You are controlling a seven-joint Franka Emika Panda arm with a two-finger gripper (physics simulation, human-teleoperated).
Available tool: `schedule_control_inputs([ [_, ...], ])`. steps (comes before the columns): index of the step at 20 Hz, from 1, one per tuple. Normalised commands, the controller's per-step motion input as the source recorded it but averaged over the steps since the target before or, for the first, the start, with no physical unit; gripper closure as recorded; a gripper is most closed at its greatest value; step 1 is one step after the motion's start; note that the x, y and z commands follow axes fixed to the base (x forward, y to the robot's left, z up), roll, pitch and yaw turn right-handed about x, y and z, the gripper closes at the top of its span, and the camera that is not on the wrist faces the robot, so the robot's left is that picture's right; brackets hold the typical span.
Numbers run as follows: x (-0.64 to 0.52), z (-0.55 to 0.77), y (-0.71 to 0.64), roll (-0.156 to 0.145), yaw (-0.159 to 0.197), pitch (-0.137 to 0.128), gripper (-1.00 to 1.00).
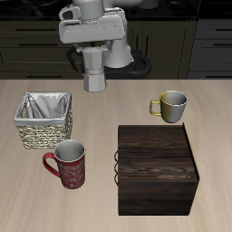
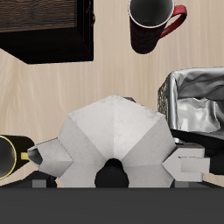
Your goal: Place the moka pot in the basket
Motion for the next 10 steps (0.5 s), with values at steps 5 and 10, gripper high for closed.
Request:
schedule_control_inputs([
  [5, 0.25, 0.05, -0.41, -0.062, -0.046, 0.018, 1.0],
  [10, 0.24, 0.07, -0.4, -0.042, -0.007, 0.003, 1.0],
])
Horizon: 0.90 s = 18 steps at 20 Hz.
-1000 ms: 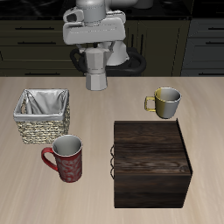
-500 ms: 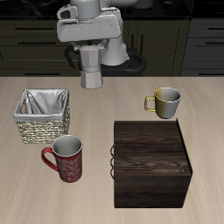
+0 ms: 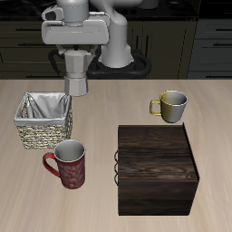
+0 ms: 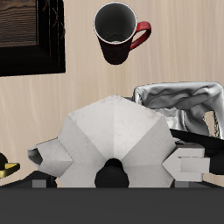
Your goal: Place the moka pot in the basket
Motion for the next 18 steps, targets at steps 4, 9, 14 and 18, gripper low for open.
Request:
schedule_control_inputs([
  [4, 0.27, 0.04, -0.59, -0.086, -0.043, 0.012, 1.0],
  [9, 0.02, 0.06, -0.38, -0.055, -0.031, -0.007, 1.0],
  [14, -0.02, -0.04, -0.26, -0.039, -0.02, 0.007, 1.0],
  [18, 0.0, -0.13, -0.13, -0.03, -0.001, 0.008, 1.0],
])
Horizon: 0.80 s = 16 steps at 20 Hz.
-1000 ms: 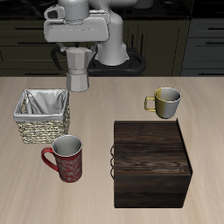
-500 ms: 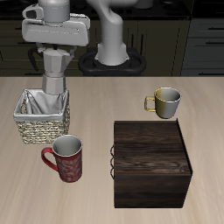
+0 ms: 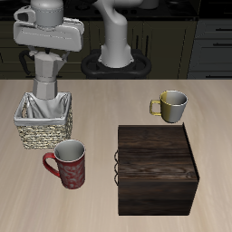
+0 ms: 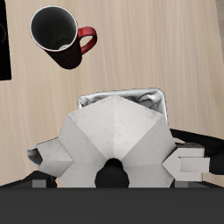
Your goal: Place the moka pot in the basket
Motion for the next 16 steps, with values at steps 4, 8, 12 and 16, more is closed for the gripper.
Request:
schedule_control_inputs([
  [4, 0.02, -0.16, -0.04, -0.026, 0.005, 0.009, 1.0],
  [8, 0.0, -0.27, -0.07, -0.028, -0.016, 0.044, 1.0],
  [12, -0.01, -0.28, -0.13, -0.023, -0.01, 0.017, 1.0],
  [16, 0.12, -0.62, -0.25, -0.126, 0.04, 0.088, -1.0],
])
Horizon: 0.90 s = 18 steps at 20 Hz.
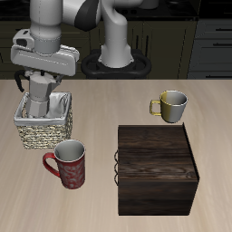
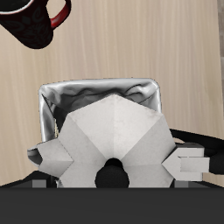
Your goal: Place the moka pot in the basket
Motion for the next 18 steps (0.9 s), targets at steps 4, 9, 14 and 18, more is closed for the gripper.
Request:
schedule_control_inputs([
  [4, 0.07, -0.44, -0.08, -0.022, -0.029, 0.081, -1.0],
  [9, 0.04, -0.42, -0.04, -0.008, -0.007, 0.041, -1.0],
  [14, 0.0, -0.35, 0.1, 0.024, -0.017, 0.052, -1.0],
  [18, -0.08, -0.12, 0.23, 0.057, 0.006, 0.019, -1.0],
])
